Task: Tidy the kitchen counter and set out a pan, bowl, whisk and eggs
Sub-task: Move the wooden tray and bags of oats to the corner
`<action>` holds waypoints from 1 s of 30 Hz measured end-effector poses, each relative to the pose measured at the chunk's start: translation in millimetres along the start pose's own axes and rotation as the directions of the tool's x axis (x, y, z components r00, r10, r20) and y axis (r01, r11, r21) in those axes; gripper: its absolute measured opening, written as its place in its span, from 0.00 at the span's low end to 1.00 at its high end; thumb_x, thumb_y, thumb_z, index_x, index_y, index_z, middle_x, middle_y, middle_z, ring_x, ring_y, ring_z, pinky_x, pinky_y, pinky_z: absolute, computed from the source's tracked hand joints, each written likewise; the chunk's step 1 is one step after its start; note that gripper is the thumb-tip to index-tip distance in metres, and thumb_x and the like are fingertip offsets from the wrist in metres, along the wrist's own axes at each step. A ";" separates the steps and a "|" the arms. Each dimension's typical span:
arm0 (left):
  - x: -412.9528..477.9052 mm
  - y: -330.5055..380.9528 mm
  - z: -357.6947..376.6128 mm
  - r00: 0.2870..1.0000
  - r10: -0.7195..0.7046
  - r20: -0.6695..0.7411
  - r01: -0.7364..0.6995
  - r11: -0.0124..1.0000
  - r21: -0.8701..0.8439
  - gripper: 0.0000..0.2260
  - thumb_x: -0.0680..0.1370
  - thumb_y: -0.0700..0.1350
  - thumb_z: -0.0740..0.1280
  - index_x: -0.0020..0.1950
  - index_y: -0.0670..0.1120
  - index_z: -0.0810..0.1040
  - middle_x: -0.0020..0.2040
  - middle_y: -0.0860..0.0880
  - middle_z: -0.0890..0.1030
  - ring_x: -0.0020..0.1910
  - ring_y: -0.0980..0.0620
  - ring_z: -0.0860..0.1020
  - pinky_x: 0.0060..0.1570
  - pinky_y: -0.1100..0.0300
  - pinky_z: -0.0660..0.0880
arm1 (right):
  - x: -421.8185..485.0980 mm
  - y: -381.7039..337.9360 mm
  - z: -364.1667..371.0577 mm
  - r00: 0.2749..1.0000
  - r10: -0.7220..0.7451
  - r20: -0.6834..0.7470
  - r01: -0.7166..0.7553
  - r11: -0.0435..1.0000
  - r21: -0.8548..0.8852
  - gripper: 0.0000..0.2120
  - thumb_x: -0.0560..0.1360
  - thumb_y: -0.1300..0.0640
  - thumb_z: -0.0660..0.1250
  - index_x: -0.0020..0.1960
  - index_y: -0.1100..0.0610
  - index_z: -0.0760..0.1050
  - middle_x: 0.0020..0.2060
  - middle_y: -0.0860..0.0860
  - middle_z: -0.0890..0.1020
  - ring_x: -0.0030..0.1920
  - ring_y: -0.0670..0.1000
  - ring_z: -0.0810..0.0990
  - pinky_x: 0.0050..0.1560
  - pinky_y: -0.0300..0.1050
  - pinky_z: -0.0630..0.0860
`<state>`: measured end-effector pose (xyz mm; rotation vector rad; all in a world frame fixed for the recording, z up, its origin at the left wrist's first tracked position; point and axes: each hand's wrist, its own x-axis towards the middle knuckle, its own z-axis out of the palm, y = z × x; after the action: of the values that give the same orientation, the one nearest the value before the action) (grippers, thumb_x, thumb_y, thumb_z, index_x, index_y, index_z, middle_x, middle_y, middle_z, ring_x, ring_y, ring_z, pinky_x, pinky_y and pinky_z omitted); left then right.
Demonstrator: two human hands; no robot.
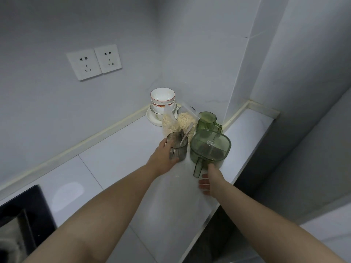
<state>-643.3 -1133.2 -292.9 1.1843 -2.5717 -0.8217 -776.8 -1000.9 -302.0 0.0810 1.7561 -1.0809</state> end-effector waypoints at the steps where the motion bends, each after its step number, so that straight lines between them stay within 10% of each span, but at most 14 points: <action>1: -8.3 -1.4 -1.8 1.000 0.005 0.006 -0.005 1.000 0.018 0.33 0.77 0.51 0.66 0.77 0.48 0.53 0.78 0.46 0.51 0.76 0.48 0.56 0.71 0.53 0.60 | -6.9 2.3 2.9 1.000 0.010 0.001 -0.010 1.000 -0.029 0.21 0.80 0.47 0.52 0.55 0.64 0.71 0.48 0.60 0.78 0.46 0.58 0.76 0.54 0.51 0.72; 11: -105.8 -32.5 -52.1 0.995 0.049 -0.082 -0.031 0.979 0.202 0.28 0.80 0.50 0.61 0.77 0.49 0.55 0.78 0.50 0.51 0.76 0.49 0.55 0.71 0.55 0.60 | -76.5 5.1 80.2 0.966 -0.229 0.118 0.256 0.912 -0.321 0.13 0.81 0.56 0.52 0.47 0.63 0.70 0.35 0.55 0.74 0.32 0.52 0.73 0.33 0.41 0.66; 16: -174.4 -57.5 -86.8 0.979 0.029 -0.203 0.026 0.964 0.264 0.25 0.80 0.48 0.60 0.76 0.47 0.59 0.77 0.48 0.55 0.76 0.50 0.53 0.73 0.57 0.55 | -110.5 36.4 122.7 0.845 -0.468 0.260 0.533 0.687 -0.495 0.10 0.76 0.59 0.57 0.36 0.57 0.69 0.41 0.56 0.76 0.42 0.54 0.74 0.48 0.47 0.75; 19: -227.3 -78.5 -105.2 0.965 -0.005 -0.261 0.086 0.951 0.298 0.25 0.80 0.47 0.60 0.76 0.47 0.59 0.77 0.48 0.56 0.76 0.50 0.53 0.73 0.57 0.55 | -148.7 59.1 153.8 0.747 -0.575 0.332 0.644 0.506 -0.573 0.13 0.75 0.63 0.55 0.32 0.58 0.63 0.33 0.53 0.71 0.38 0.54 0.69 0.37 0.43 0.66; 30: -447.6 -126.9 -143.2 0.866 -0.179 -0.468 0.349 0.885 0.308 0.22 0.76 0.44 0.64 0.71 0.44 0.69 0.72 0.46 0.67 0.71 0.46 0.64 0.69 0.54 0.61 | -278.9 189.4 251.7 0.470 -0.572 0.672 0.870 0.171 -0.463 0.11 0.79 0.58 0.56 0.51 0.61 0.76 0.47 0.55 0.80 0.47 0.54 0.77 0.44 0.41 0.68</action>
<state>-210.1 -923.1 -221.2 1.6496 -2.2758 -0.0554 -367.7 -947.4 -219.6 -1.6536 1.7496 -0.7379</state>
